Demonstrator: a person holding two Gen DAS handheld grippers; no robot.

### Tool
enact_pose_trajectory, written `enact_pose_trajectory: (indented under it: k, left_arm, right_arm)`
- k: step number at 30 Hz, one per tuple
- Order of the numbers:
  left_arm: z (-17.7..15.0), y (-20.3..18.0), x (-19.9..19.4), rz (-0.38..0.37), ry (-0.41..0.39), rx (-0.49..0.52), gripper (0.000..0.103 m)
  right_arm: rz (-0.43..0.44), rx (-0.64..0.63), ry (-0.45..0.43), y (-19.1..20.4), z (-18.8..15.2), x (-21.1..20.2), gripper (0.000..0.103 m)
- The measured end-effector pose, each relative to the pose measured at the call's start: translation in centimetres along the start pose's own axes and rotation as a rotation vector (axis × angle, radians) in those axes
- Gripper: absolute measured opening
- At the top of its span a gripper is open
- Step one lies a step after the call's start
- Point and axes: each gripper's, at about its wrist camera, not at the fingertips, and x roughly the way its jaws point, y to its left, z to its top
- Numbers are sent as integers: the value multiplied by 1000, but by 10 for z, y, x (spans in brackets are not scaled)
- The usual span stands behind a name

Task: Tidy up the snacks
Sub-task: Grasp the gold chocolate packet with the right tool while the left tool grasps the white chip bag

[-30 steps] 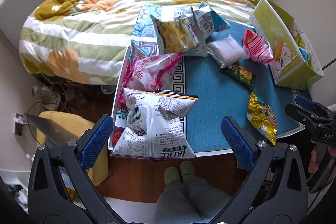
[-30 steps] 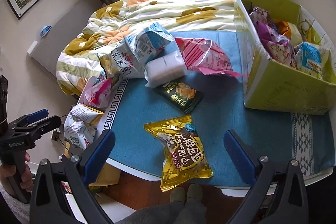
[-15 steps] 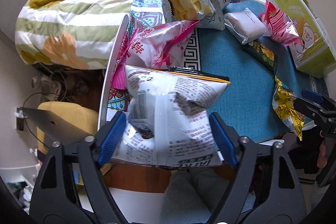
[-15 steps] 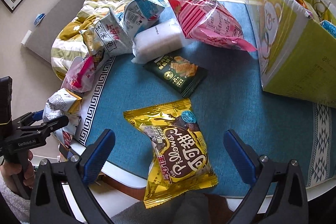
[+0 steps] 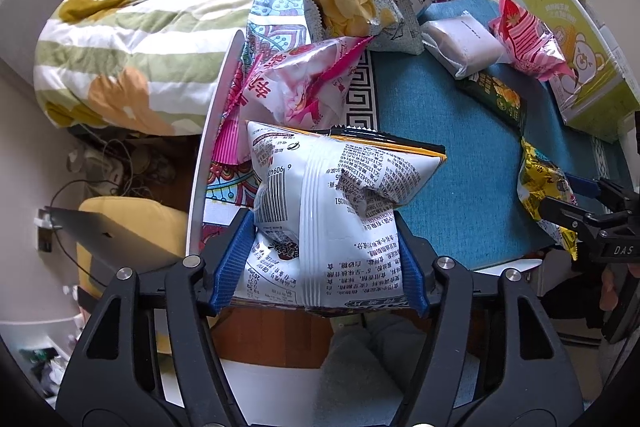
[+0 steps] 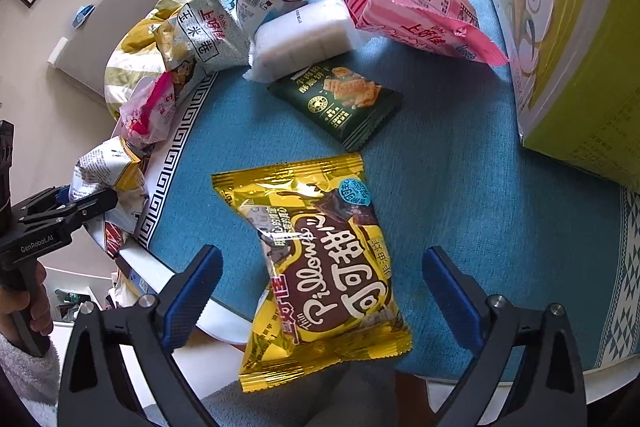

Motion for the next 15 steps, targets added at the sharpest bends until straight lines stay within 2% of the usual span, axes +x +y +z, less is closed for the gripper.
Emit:
enact_pose_trajectory:
  k: [4,7,12,13,15]
  left_arm:
    - [-2,-6,-2,3,-5,0,63]
    - [-2,-9,-4,-1,-7,-6,63]
    - [-3,-12,-7,4,-14,-3,63]
    - [-4,-12,-8,6,-15,-1,63]
    - [-4,-13,-10,6,-19,-3,63]
  right_arm:
    - [23,-13,21,-1,2,8,86]
    - [19,-27,24,1,3,13,84]
    - [-4,-67,28,7,4,14,55]
    - [-10,-70,27,7,4,14,51]
    - [-11,-66,23,7,3,13,50]
